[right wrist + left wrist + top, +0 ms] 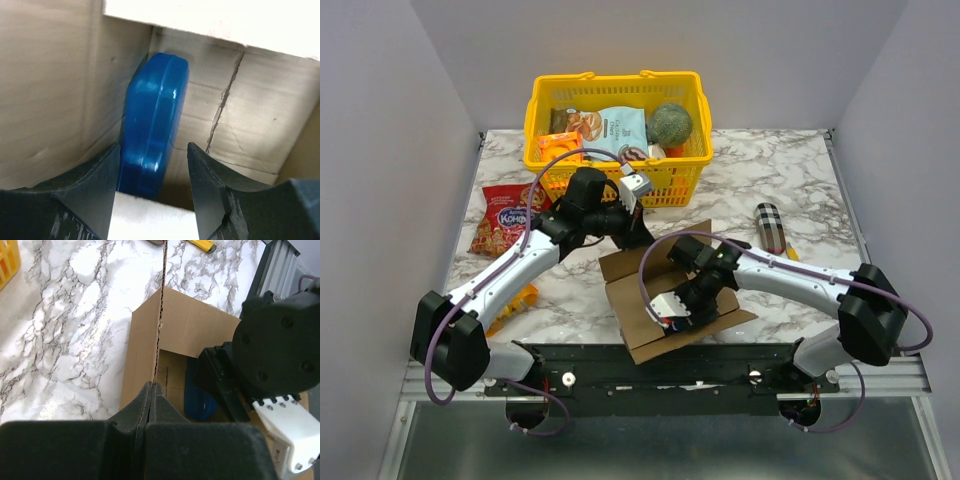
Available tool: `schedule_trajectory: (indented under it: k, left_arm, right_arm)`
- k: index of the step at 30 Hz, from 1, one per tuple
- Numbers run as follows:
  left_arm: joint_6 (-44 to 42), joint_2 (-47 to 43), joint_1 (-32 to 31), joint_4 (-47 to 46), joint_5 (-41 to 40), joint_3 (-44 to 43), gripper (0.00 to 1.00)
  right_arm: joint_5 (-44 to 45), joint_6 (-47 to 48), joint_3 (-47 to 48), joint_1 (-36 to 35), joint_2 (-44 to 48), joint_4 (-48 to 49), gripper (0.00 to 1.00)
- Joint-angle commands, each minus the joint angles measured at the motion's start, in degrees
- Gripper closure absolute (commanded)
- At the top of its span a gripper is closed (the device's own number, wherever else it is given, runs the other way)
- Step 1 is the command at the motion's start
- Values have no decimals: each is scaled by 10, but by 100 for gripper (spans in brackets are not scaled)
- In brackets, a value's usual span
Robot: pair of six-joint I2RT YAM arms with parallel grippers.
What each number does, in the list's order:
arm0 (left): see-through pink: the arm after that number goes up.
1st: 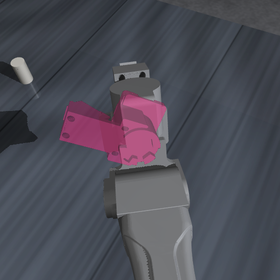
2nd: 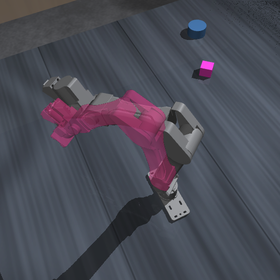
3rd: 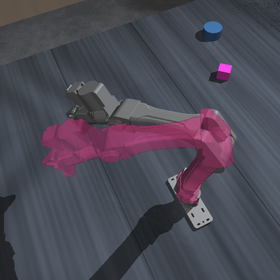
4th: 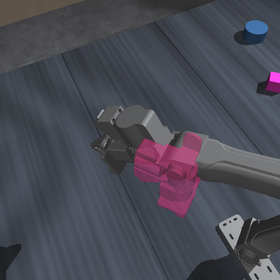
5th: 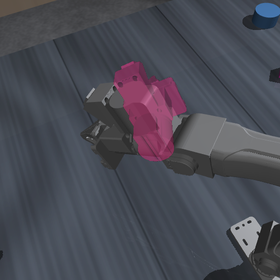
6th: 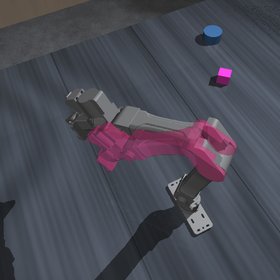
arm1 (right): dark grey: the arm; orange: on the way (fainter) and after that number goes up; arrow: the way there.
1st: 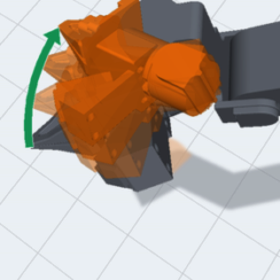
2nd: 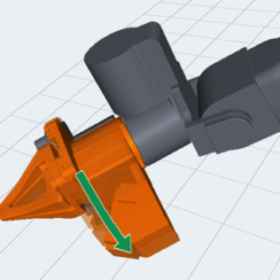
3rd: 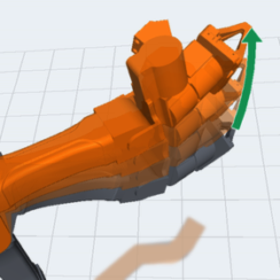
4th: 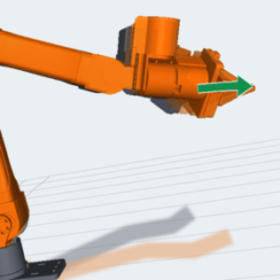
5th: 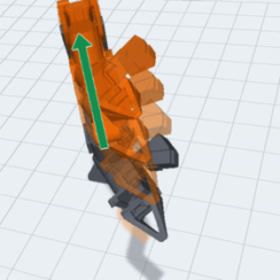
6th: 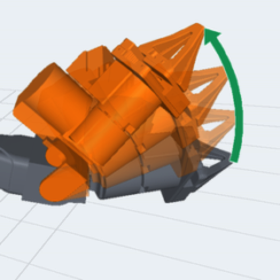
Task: Unpack the express box
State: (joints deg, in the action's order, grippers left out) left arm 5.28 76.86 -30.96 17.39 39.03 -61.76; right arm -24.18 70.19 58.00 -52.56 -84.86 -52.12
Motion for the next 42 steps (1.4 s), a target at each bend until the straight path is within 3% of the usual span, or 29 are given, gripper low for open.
schedule_trajectory:
  k: [1, 4, 5, 7, 8, 14, 20, 25, 28, 35, 37, 39, 42]
  left_arm:
    - [11, -27, -1, -24, -22, 16, 100]
    - [19, -30, -1, -30, -20, 26, 100]
    - [21, -30, -1, -31, -20, 27, 100]
    - [20, -30, -1, -30, -21, 27, 100]
    - [17, -30, -1, -27, -21, 26, 100]
    - [5, -29, -1, -25, -18, 24, 100]
    - [-18, -28, -1, -9, -23, 17, 100]
    - [-29, -31, -1, -2, -30, 19, 100]
    - [-40, -29, -1, 4, -38, 21, 100]
    - [-68, -22, 8, 30, -57, 21, 100]
    - [-63, -21, 20, 32, -69, 26, 100]
    - [-55, -22, 34, 33, -76, 27, 100]
    - [-24, -28, 60, 38, -90, 19, 100]
  right_arm:
    - [62, -75, -24, -22, -36, 46, 39]
    - [66, -101, -15, -26, -61, 37, 39]
    - [56, -99, -11, -26, -73, 27, 44]
    - [30, -90, -7, -26, -77, 14, 63]
    - [27, -93, -4, -26, -71, 15, 78]
    - [37, -156, 62, -15, -1, 34, 99]
    - [23, -244, 136, 46, 48, 35, 99]
    - [4, -295, 140, 73, 80, 31, 100]
    - [-24, -377, 152, 135, 94, 33, 99]
    - [-80, -652, 186, 407, 89, 95, 100]
    - [-40, -724, 175, 445, 81, 125, 100]
    - [19, -752, 154, 473, 70, 139, 100]
    - [40, -758, 120, 493, 50, 174, 100]
